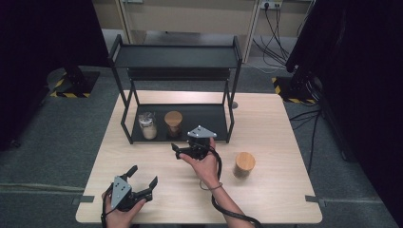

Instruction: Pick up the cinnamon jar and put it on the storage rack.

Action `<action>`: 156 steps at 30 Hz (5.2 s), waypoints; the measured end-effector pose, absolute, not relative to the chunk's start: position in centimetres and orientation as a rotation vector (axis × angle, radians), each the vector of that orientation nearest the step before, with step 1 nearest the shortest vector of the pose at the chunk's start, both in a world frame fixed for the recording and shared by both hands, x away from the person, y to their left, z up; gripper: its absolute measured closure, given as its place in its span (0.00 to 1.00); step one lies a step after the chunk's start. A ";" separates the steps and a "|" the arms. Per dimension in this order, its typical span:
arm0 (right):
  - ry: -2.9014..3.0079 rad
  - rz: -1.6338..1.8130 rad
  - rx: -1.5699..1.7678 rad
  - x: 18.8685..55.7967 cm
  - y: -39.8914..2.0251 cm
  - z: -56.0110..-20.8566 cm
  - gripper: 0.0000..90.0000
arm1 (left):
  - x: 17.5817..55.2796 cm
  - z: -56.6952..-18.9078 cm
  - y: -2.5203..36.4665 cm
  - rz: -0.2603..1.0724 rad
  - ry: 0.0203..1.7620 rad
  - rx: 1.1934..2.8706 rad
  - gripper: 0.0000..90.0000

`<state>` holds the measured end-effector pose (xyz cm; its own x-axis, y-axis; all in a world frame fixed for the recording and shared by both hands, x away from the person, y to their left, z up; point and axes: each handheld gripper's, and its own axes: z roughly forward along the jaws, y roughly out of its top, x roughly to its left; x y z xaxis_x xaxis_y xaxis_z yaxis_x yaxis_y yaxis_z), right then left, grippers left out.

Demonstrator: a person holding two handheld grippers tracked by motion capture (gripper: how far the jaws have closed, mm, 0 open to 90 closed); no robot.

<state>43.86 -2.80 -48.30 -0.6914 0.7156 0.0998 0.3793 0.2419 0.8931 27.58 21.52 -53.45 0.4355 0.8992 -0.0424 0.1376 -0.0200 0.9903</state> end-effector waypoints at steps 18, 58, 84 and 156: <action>2.219 1.433 1.006 42.3 -3.6 -48.8 0.02 | 27.6 -53.4 21.5 0.791 0.968 1.481 0.14; 2.258 1.438 0.980 39.0 -5.5 -49.8 0.02 | 27.6 -53.5 21.5 0.795 0.969 1.480 0.14; 2.289 1.443 0.963 36.5 -7.0 -50.5 0.02 | 27.5 -53.5 21.5 0.800 0.965 1.481 0.14; 2.300 1.447 1.029 28.8 -17.5 -51.4 0.03 | 27.5 -53.5 21.5 0.806 0.972 1.473 0.14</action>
<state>28.81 -17.51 -51.39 -0.7249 0.6694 0.1626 0.4362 0.2634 0.8605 27.51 21.47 -53.47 0.4235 0.9051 -0.0383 0.1304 -0.0191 0.9913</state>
